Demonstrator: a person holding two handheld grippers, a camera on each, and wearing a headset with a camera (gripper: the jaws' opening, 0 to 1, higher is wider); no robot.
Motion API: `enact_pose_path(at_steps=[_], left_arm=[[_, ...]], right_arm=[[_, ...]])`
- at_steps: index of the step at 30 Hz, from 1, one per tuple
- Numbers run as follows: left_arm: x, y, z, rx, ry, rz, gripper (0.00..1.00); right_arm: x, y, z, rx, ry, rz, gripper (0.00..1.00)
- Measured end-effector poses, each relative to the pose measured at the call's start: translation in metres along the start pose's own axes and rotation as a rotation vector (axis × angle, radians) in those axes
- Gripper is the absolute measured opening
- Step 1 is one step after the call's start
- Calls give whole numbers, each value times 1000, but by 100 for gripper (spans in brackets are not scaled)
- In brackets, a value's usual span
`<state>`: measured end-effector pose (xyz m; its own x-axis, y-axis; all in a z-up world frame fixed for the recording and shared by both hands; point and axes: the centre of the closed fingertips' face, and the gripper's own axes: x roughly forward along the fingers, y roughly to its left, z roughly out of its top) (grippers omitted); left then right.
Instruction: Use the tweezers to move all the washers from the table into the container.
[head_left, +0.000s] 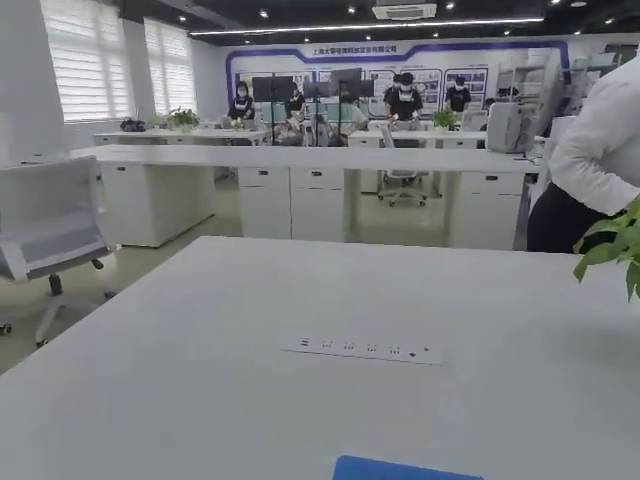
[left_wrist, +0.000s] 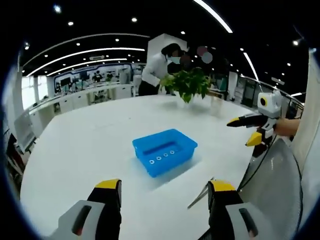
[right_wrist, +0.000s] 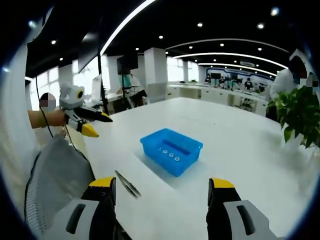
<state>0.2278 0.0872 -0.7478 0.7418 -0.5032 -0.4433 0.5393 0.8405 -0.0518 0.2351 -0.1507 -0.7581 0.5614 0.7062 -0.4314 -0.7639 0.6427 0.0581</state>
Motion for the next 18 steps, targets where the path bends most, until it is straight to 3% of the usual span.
enact_pose_path(at_steps=[3,5,11,15,18], left_arm=[[-8,-1,12,-2,-61,41,79],[-13,-4,15,-15,-77,49,82],[-30,-2,30,-45,-176,119,92],[-46,2,36,-80,-241,167,99],[-57,7,36,-92,-259,205,99]], right_arm=[[-6,-11,6,30,-44,-44,79],[-11,-17,11,25,-71,-74,85],[-19,-30,17,34,-114,-150,98],[-19,-32,19,42,-117,-175,99],[-15,-34,23,45,-128,-187,99]])
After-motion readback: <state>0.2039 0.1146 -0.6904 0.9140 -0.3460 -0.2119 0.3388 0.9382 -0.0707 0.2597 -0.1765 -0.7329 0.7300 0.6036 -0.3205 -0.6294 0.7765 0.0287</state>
